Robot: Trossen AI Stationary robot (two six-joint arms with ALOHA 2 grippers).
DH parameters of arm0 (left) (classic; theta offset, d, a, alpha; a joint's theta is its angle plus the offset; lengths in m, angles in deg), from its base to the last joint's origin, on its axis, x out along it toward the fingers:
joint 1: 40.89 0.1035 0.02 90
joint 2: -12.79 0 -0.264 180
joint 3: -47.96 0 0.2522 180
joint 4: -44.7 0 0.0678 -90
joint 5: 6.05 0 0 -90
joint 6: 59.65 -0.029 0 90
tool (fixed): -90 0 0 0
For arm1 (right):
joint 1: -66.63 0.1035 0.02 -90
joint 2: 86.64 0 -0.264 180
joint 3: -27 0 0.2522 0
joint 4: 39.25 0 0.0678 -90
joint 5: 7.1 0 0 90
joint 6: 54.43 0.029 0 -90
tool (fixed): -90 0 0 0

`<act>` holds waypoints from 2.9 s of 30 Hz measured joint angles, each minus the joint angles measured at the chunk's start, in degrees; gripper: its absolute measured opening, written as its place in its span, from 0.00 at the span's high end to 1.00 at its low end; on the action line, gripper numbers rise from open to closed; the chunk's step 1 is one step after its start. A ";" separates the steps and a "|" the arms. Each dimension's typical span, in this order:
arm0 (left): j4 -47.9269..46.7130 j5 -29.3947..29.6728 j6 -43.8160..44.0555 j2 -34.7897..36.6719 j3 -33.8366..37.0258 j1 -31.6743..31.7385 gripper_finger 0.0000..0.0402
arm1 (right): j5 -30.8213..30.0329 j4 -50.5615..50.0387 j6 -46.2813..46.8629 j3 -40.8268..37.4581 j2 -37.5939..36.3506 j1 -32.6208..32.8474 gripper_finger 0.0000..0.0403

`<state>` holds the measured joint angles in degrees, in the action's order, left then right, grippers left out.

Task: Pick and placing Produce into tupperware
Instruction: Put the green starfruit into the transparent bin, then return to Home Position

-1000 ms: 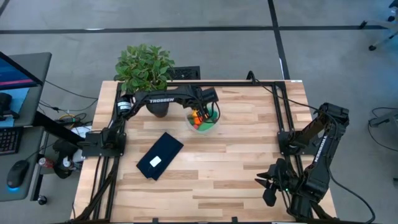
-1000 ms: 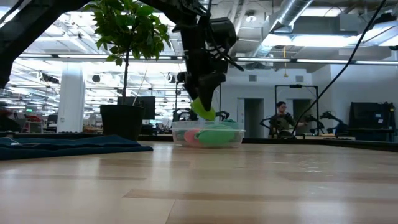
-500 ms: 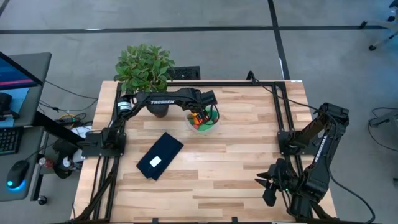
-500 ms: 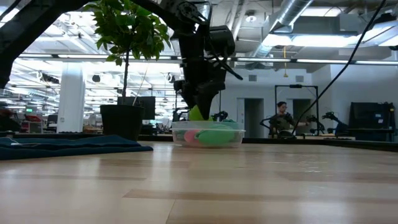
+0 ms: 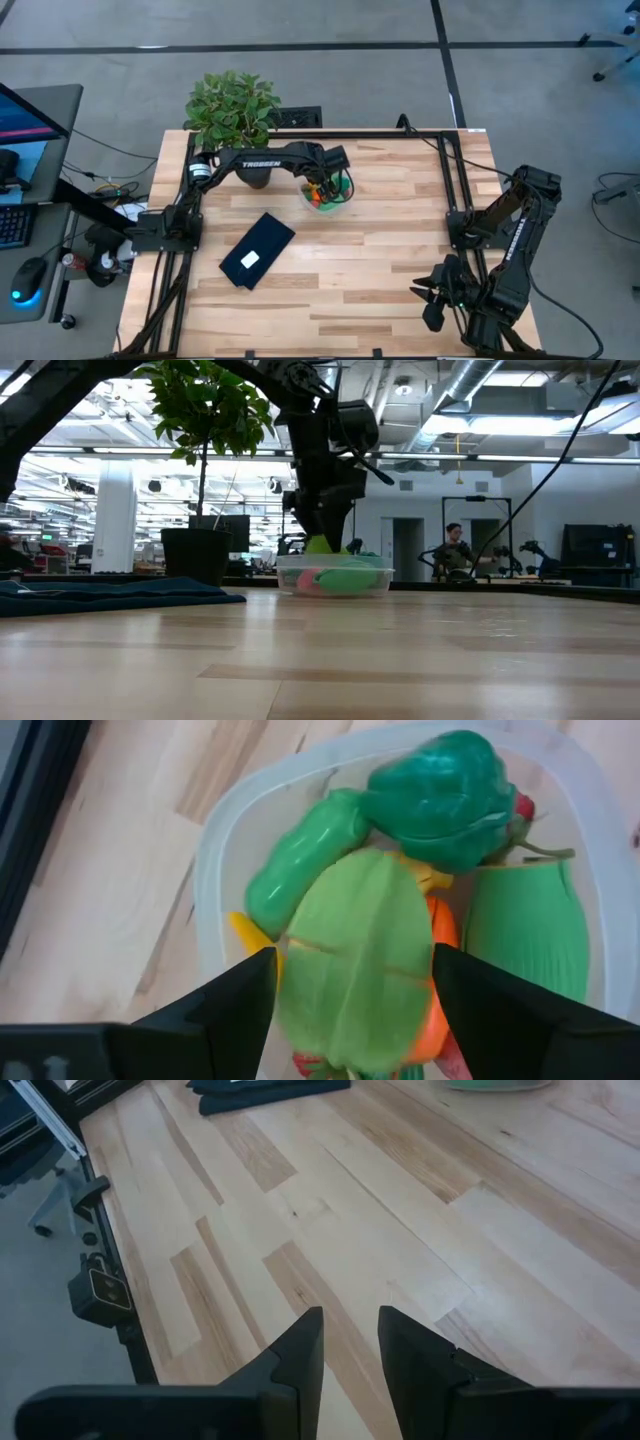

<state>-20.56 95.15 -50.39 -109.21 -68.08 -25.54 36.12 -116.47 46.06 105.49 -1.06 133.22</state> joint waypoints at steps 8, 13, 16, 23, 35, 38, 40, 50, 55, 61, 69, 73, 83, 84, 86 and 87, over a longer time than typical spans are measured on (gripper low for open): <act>-0.01 -0.42 0.03 0.00 -0.04 0.01 0.31 | 0.00 0.01 -0.29 0.00 0.00 -0.35 0.77; -0.21 -0.43 1.04 0.00 -0.04 0.01 0.31 | 0.00 0.13 -1.01 0.00 0.00 -0.81 0.77; -0.16 -2.19 2.32 0.56 -0.04 0.05 0.31 | 0.00 0.17 -1.49 0.00 0.00 -1.12 0.77; 0.21 -9.09 1.50 4.09 -3.88 -1.09 0.30 | 0.04 -0.40 -2.68 0.00 0.00 -1.88 0.77; 0.38 -8.58 -6.14 15.44 -8.73 -7.49 0.30 | 3.44 -11.55 -13.52 0.02 0.00 -1.86 0.77; 0.58 -2.41 -9.07 17.94 -8.72 -9.85 0.30 | 2.74 -14.69 -8.15 0.02 -0.10 -1.86 0.77; 0.99 -0.60 -11.85 19.25 -8.72 -11.26 0.30 | 0.81 -14.02 -7.54 0.04 -0.20 -1.87 0.77; 16.47 -6.12 -14.39 26.37 3.55 -12.89 0.30 | -15.28 -15.08 -8.13 1.60 -5.84 -0.31 0.77; 26.39 -5.95 -11.27 32.63 15.46 -12.89 0.31 | -19.61 -15.40 -11.70 1.62 -12.63 1.14 0.77; 36.16 -4.76 -8.18 41.29 28.43 -12.94 0.31 | -22.92 -15.42 -17.54 1.62 -20.85 1.44 0.77; 44.82 -3.85 -6.12 51.15 41.32 -13.46 0.31 | -26.69 -15.19 -24.38 0.02 -32.10 1.42 0.77; 46.10 -1.91 -5.74 54.33 44.93 -13.56 0.31 | -26.99 -13.44 -29.66 0.02 -36.85 1.42 0.77; 46.94 0.04 -7.54 58.18 47.21 -13.54 0.31 | -27.00 -3.03 -46.83 0.02 -46.15 1.42 0.77; 47.31 0.08 -7.78 58.18 47.19 -13.54 0.31 | -26.97 -1.01 -49.34 0.02 -46.80 1.42 0.77; 47.52 0.01 -8.13 58.37 47.23 -13.54 0.31 | -26.88 3.29 -54.74 0.02 -47.87 1.42 0.77; 48.31 -0.22 -8.23 58.53 47.23 -13.54 0.31 | -26.68 5.43 -57.40 0.02 -48.25 1.44 0.77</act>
<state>27.75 94.93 -58.62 -50.68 -20.84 -39.08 9.44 -111.04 -11.34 105.51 -49.31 134.66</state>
